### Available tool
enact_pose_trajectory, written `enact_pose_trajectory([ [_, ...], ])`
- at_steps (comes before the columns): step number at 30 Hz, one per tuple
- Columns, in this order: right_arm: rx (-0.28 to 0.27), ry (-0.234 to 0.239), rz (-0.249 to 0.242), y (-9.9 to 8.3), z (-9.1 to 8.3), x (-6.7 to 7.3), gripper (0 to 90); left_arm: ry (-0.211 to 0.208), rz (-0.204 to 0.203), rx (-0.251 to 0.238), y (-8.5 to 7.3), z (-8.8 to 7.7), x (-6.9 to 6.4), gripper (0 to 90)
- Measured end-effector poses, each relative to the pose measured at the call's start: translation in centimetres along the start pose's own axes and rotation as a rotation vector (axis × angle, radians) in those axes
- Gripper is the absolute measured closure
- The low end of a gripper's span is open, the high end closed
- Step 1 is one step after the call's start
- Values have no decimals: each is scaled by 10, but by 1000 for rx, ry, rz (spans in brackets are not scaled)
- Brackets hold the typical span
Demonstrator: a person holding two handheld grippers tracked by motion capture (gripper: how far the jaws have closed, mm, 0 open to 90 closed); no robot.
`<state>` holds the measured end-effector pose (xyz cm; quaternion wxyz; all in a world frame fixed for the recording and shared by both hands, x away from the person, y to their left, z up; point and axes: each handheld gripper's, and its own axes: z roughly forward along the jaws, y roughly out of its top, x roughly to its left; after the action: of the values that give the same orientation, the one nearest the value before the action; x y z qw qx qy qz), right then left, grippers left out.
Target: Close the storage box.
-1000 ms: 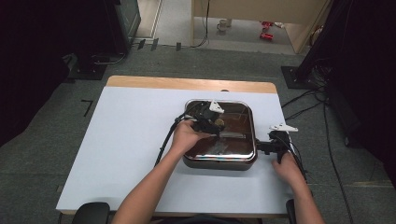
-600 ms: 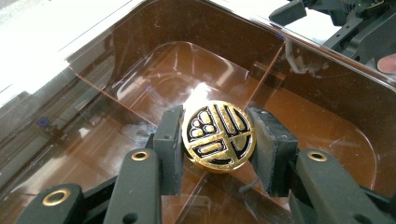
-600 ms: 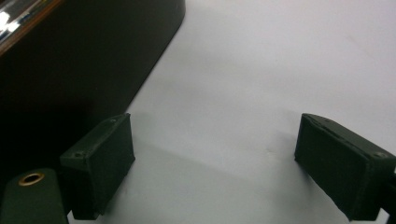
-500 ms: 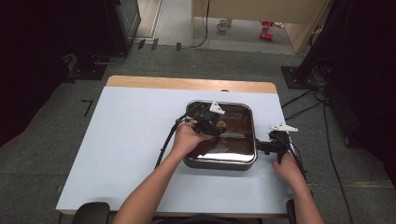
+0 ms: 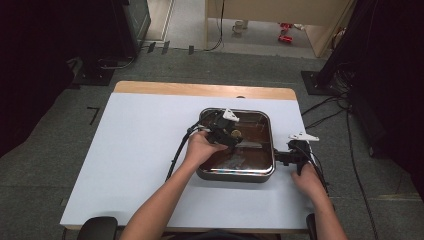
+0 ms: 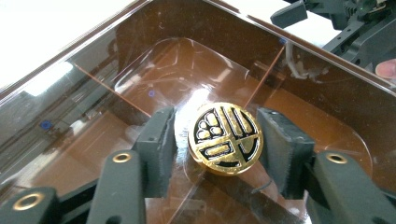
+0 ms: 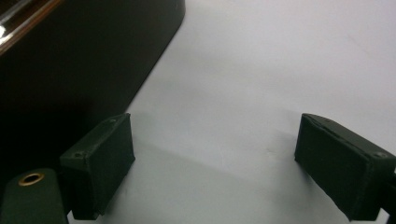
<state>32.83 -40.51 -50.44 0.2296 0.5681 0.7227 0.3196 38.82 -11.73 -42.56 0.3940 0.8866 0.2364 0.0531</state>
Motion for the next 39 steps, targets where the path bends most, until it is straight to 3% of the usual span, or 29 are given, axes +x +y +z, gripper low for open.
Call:
enact_pose_trajectory([
  [7, -1, 0, 1, 0, 0, 0, 112, -16, -20, -2, 0, -9, 3, 399],
  [11, -2, 0, 0, 0, 0, 0, 112, -52, -45, -15, 0, -18, 6, 373],
  [22, -1, 0, 0, 0, 0, 0, 112, -20, -58, -31, -14, -45, 14, 366],
  [39, -1, 0, -1, 0, 0, 0, 112, 24, -130, -75, -51, -93, 21, 374],
])
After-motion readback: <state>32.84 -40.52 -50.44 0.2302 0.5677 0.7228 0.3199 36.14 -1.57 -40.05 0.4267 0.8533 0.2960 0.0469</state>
